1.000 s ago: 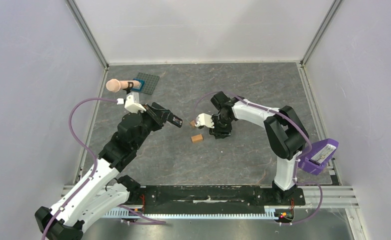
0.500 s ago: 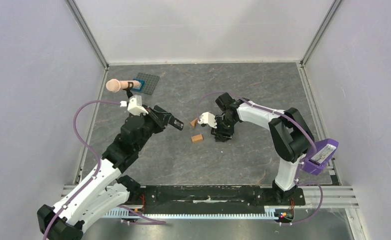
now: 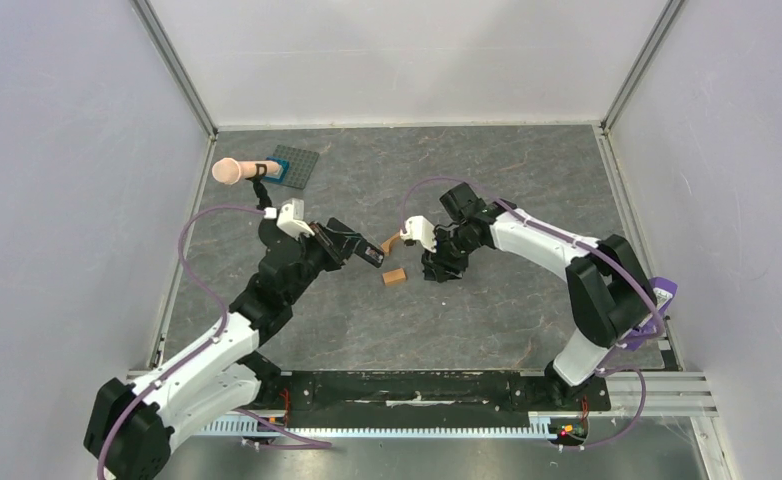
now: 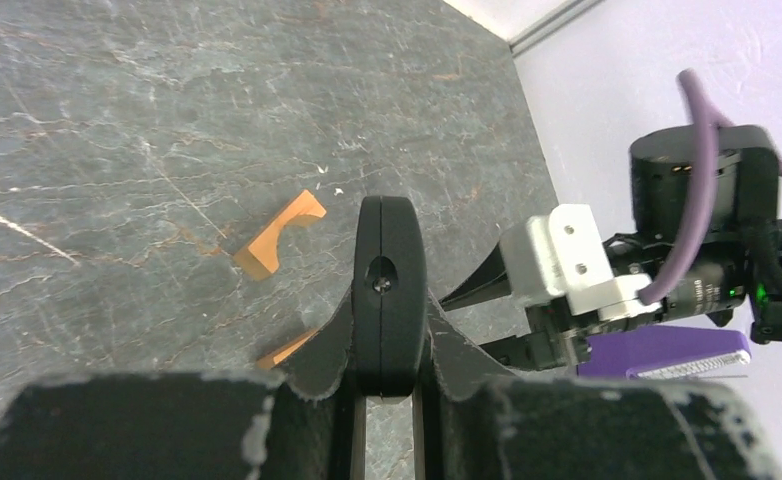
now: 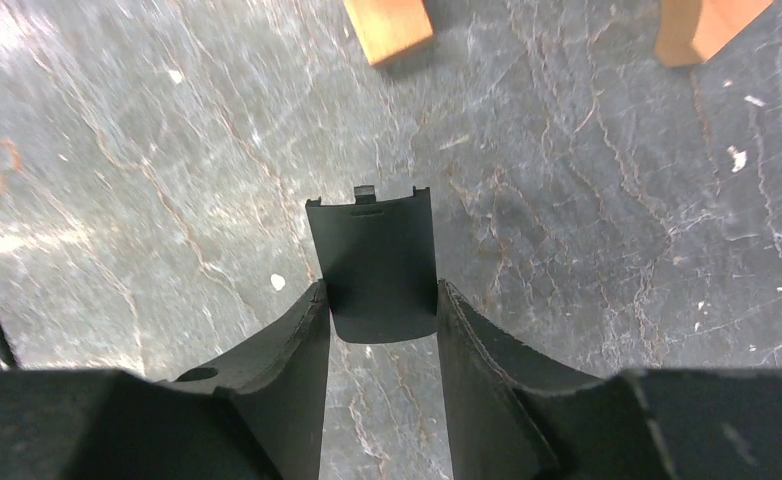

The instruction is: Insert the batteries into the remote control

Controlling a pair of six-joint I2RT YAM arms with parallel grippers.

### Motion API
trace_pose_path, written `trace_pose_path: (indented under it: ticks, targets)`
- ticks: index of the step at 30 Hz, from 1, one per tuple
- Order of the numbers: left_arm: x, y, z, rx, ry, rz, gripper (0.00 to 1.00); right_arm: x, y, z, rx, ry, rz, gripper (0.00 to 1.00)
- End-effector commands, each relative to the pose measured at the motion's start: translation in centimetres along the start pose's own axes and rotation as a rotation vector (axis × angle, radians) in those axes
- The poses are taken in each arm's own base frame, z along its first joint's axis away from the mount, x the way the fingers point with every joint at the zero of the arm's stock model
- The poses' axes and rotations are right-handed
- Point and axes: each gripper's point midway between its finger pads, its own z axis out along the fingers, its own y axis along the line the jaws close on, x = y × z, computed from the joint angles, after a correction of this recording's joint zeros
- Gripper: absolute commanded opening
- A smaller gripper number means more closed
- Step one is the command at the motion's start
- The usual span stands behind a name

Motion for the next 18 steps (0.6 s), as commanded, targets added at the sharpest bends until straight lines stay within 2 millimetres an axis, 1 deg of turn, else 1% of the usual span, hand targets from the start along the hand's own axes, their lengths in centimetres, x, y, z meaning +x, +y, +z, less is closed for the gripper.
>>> trace_pose_path:
  ticks: [1,6,10,12,18]
  targets:
    - [-1.4,-2.5,1.0,0.152,-0.082,0.044,0.02,-3.8,0.3,-1.4,0.035,-0.177,0.04,0.35]
    - [-0.5,-2.3,2.2,0.166,-0.067,0.078,0.02,-6.0,0.1,-2.6,0.117,-0.311,0.125,0.35]
    - [-0.1,-2.3,3.0,0.174,-0.059,0.097,0.02,-7.0,0.1,-3.5,0.166,-0.372,0.183,0.34]
    - [0.4,-2.8,3.3,0.208,-0.038,0.11,0.02,-7.5,-0.1,-3.8,0.193,-0.404,0.225,0.34]
    - [1.7,-3.6,4.0,0.248,-0.004,0.168,0.02,-9.8,0.7,-4.2,0.228,-0.509,0.305,0.34]
